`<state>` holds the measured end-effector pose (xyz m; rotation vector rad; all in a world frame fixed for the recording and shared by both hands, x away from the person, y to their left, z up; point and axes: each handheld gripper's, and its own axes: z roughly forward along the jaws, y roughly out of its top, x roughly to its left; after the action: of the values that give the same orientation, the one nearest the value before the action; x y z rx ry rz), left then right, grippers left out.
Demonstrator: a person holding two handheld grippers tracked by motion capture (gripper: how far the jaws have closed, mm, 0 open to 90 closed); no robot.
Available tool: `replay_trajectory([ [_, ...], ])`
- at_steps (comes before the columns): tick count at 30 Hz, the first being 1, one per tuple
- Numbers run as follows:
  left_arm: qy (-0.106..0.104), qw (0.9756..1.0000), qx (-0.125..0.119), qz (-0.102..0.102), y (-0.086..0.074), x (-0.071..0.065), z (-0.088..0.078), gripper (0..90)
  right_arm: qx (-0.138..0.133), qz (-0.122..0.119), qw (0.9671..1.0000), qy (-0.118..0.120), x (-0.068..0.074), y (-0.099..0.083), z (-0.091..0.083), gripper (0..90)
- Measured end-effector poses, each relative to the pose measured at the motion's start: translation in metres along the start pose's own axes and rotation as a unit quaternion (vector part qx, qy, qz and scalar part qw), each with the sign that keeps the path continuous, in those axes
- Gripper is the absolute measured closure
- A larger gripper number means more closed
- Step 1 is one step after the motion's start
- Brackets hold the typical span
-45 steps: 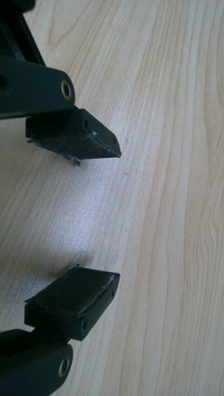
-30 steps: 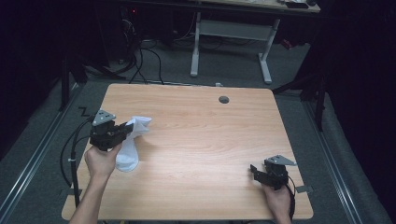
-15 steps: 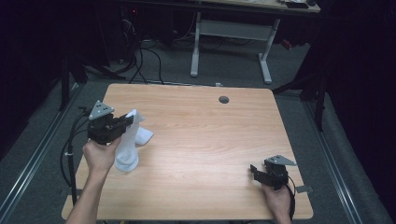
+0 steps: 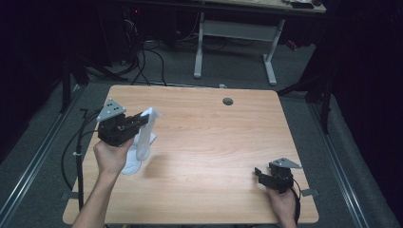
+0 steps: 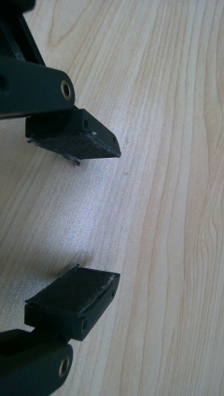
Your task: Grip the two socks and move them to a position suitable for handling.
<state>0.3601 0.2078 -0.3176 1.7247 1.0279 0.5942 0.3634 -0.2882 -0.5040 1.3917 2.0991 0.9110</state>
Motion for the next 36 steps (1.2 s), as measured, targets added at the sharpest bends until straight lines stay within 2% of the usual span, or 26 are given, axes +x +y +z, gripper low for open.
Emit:
replay_trajectory([
  [9,-0.03,0.9995,0.0,0.003,0.004,-0.014,0.011,81.3,0.0,0.0,1.0,0.0,0.0,0.0,0.0,34.1],
  [12,-0.05,0.9987,-0.001,0.0,0.005,-0.021,0.016,81.4,0.0,0.0,1.0,0.001,0.0,0.0,0.0,34.1],
  [13,-0.05,0.9987,-0.001,0.0,0.005,-0.021,0.016,81.3,0.0,0.0,1.0,0.001,0.0,0.0,0.0,34.1],
  [15,-0.066,0.9978,-0.003,0.0,0.007,-0.027,0.018,81.3,-0.001,-0.001,1.0,0.001,0.0,0.0,0.0,34.1],
  [17,-0.071,0.9975,-0.002,0.001,0.008,-0.029,0.019,81.3,0.0,0.0,1.0,0.0,0.0,0.0,0.0,34.1],
  [19,-0.076,0.9971,0.0,0.008,0.009,-0.034,0.021,81.3,0.0,0.0,1.0,0.001,0.0,0.0,0.0,34.1],
  [20,-0.085,0.9964,0.0,0.011,0.011,-0.039,0.023,81.3,0.0,-0.001,1.0,0.001,0.0,0.0,0.0,34.1],
  [26,-0.098,0.9948,0.003,0.027,0.014,-0.052,0.028,81.3,0.0,-0.001,1.0,0.001,0.0,0.0,0.0,34.0],
  [30,-0.104,0.9932,0.013,0.05,0.016,-0.067,0.034,81.3,0.0,-0.001,1.0,0.001,0.0,0.0,0.0,34.0],
  [33,-0.11,0.9925,0.011,0.052,0.016,-0.071,0.035,81.2,0.0,-0.001,1.0,0.001,0.0,0.0,0.0,33.9],
  [36,-0.124,0.9909,0.009,0.051,0.017,-0.079,0.039,81.2,0.0,0.0,1.0,0.001,0.0,0.0,0.0,33.9],
])
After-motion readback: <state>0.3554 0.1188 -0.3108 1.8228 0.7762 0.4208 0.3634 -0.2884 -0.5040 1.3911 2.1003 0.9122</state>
